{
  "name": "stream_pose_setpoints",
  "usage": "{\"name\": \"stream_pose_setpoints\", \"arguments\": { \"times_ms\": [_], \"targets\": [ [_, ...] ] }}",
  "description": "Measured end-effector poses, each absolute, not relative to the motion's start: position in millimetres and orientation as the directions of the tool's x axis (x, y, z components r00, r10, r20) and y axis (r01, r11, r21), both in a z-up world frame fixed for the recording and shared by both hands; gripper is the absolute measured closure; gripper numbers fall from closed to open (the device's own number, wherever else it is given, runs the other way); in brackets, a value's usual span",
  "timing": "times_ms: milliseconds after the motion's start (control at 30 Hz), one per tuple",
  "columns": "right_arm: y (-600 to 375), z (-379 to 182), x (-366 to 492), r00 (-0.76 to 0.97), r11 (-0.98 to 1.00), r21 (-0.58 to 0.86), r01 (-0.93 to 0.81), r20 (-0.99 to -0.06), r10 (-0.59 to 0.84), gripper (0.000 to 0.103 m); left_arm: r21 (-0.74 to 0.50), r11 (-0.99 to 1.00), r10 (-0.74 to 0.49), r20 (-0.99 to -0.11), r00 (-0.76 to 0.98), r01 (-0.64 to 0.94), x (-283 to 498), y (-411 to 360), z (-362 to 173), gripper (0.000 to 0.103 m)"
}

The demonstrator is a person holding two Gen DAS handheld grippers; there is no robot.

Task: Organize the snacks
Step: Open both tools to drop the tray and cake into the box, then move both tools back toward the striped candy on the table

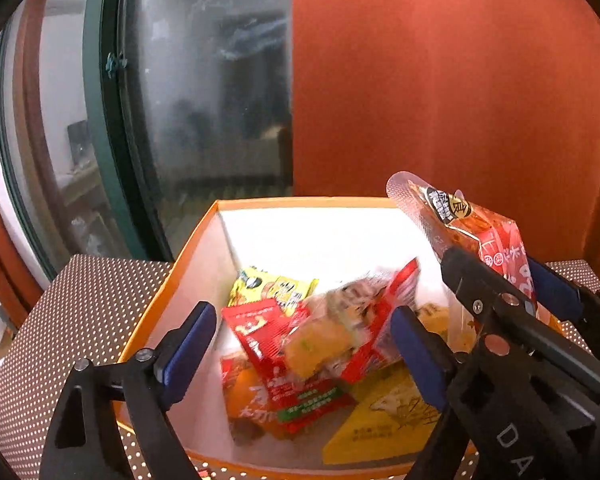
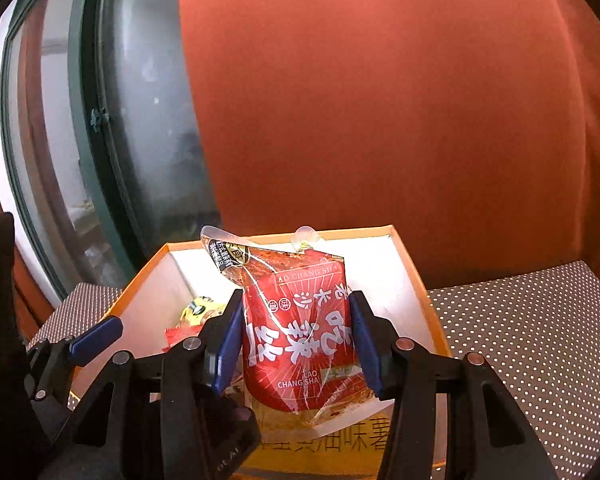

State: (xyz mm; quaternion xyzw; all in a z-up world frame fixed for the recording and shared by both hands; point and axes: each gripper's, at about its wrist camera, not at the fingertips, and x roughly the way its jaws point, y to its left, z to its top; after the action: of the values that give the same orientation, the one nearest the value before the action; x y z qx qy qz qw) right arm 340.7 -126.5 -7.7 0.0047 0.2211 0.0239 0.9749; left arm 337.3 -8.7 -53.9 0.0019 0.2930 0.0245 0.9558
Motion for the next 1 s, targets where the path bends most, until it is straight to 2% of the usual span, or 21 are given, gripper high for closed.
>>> {"name": "stream_pose_setpoints", "arguments": {
  "times_ms": [167, 400, 500, 567, 633, 1000],
  "targets": [
    [-121.0, -19.8, 342.1, 0.888, 0.998, 0.021, -0.063, -0.455, 0.066, 0.049, 0.028, 0.997, 0.071, -0.609, 0.790, -0.067, 334.9, 3.1, -61.2, 0.006],
    [-120.1, -32.2, 345.5, 0.867, 0.994, 0.096, -0.056, -0.490, 0.096, 0.044, 0.057, 0.997, 0.074, -0.609, 0.790, -0.050, 330.3, 4.6, -58.9, 0.005],
    [-121.3, -32.3, 343.5, 0.867, 0.994, 0.109, -0.020, -0.493, 0.072, 0.032, 0.049, 0.998, 0.065, -0.613, 0.788, -0.044, 328.9, 3.7, -57.4, 0.005],
    [-121.4, -30.3, 340.2, 0.876, 0.995, 0.101, 0.016, -0.481, 0.034, 0.019, 0.047, 0.998, 0.058, -0.610, 0.790, -0.038, 326.0, 2.8, -54.7, 0.005],
    [-121.2, -27.4, 337.3, 0.881, 0.997, 0.073, 0.037, -0.473, 0.002, 0.013, 0.026, 0.999, 0.034, -0.612, 0.790, -0.023, 323.5, 2.9, -53.3, 0.005],
    [-128.2, -7.0, 309.9, 0.873, 0.994, 0.050, 0.095, -0.483, -0.059, 0.009, -0.015, 0.999, -0.035, -0.576, 0.817, 0.032, 296.5, -8.3, -31.8, 0.003]
  ]
}}
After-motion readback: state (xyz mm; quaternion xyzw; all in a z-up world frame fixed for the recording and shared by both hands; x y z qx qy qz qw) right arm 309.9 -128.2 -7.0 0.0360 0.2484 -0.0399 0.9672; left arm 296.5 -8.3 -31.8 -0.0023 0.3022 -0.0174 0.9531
